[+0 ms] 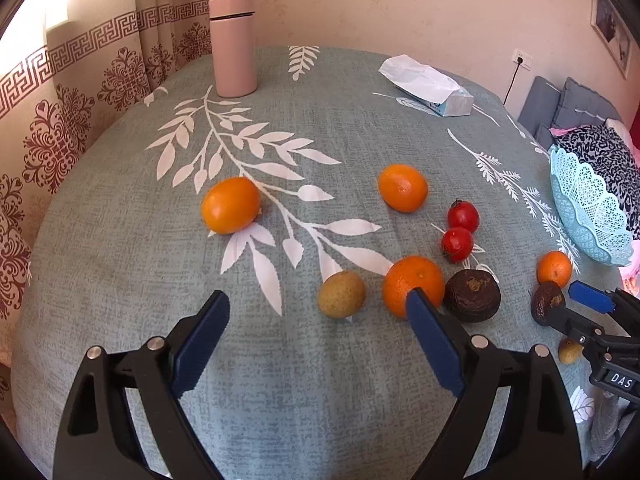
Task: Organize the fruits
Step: 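Close right tool on the dark purple fruit while left tool grasps the brown kiwi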
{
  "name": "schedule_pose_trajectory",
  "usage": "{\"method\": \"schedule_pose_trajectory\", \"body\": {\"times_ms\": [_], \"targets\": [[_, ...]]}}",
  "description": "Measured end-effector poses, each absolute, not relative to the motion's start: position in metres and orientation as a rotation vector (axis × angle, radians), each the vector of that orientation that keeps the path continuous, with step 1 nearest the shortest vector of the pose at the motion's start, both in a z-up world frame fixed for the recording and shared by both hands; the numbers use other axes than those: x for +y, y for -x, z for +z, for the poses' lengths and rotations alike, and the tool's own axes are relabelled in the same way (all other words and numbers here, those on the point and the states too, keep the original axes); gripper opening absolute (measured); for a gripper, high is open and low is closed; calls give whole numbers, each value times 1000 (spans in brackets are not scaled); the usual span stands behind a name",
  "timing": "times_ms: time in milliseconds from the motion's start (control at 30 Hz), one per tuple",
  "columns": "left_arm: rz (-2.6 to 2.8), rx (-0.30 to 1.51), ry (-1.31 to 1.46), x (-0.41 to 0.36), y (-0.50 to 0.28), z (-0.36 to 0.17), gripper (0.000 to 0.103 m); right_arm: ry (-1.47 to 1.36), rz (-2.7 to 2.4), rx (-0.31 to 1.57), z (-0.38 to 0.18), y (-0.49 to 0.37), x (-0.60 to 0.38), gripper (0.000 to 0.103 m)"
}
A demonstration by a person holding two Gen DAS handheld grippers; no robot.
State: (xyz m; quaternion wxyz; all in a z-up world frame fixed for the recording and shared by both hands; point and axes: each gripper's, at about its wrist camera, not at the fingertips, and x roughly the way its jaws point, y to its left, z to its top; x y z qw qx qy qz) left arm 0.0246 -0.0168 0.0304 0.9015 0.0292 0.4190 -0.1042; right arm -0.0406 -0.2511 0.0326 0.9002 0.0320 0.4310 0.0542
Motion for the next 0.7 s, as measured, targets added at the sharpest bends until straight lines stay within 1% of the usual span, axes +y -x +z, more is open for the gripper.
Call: {"method": "schedule_pose_trajectory", "body": {"times_ms": [33, 67, 100, 133, 167, 200, 233, 300, 400, 467, 600, 700], "targets": [[-212, 861, -81, -20, -27, 29, 82, -84, 123, 895, 33, 42, -252, 67], [-221, 868, -86, -22, -29, 27, 74, -91, 130, 894, 35, 44, -251, 67], [-229, 865, -75, -22, -31, 26, 70, -88, 134, 890, 36, 46, -250, 67], [-237, 865, -63, -21, -32, 26, 69, -82, 140, 888, 37, 48, -247, 67], [-243, 866, -54, -20, -32, 25, 66, -77, 149, 889, 37, 49, -245, 67], [-248, 874, -47, -18, -33, 24, 58, -74, 160, 894, 37, 48, -242, 67], [-255, 887, -40, -18, -34, 21, 56, -70, 169, 900, 36, 46, -238, 63], [-263, 911, -35, -18, -36, 14, 48, -52, 156, 907, 33, 42, -234, 61], [-268, 912, -38, -19, -37, 12, 47, -26, 128, 909, 29, 35, -232, 61], [-269, 913, -38, -19, -37, 11, 47, -23, 113, 914, 25, 32, -234, 58], [-271, 904, -35, -18, -35, 11, 37, -42, 87, 932, 17, 27, -243, 42], [-275, 879, -38, -18, -30, 14, 31, -47, 94, 925, 17, 28, -244, 42]]}}
